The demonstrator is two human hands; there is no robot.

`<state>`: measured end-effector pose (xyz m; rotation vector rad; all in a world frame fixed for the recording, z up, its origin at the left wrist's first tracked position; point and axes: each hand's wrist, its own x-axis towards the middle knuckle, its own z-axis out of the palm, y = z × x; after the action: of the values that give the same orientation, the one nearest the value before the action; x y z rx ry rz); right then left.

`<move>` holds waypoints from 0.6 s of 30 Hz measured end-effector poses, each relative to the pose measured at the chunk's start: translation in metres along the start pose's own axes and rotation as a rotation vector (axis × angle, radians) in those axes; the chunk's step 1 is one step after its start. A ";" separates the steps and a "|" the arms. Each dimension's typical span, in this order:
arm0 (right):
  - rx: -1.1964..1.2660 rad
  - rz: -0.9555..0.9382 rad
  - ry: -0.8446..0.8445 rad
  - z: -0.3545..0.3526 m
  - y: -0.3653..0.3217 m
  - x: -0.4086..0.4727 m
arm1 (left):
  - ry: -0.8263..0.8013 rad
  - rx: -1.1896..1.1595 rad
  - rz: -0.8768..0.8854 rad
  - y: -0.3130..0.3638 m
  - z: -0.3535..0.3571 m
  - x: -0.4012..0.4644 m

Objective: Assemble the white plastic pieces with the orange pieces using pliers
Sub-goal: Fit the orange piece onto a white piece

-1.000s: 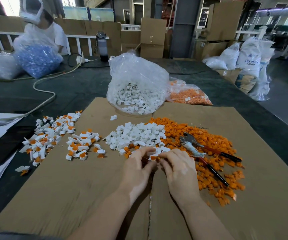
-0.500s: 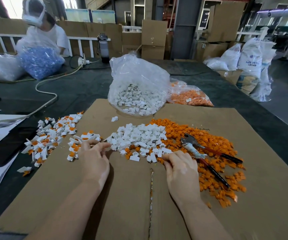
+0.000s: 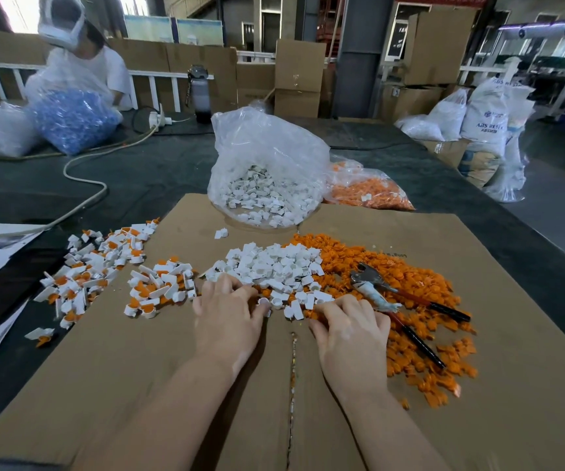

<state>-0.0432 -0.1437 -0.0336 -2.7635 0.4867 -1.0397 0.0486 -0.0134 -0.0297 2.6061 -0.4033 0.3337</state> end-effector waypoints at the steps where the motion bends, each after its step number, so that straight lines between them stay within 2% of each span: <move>1: -0.026 -0.009 -0.007 0.000 -0.001 0.001 | -0.008 -0.008 -0.007 0.000 0.001 -0.001; 6: -0.086 -0.040 -0.012 0.002 -0.003 0.004 | -0.013 -0.093 -0.003 -0.002 0.001 -0.003; 11: -0.098 -0.044 -0.025 0.002 -0.003 0.002 | 0.009 -0.291 0.094 0.002 -0.004 -0.009; 15: 0.031 0.000 -0.043 0.002 -0.001 0.001 | -0.090 -0.586 0.054 0.019 -0.004 -0.016; 18: 0.159 0.063 -0.003 -0.001 0.000 0.000 | -0.142 -0.698 0.041 0.033 0.005 -0.019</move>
<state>-0.0440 -0.1437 -0.0330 -2.5931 0.4660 -1.0138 0.0209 -0.0395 -0.0255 1.9412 -0.5126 0.0058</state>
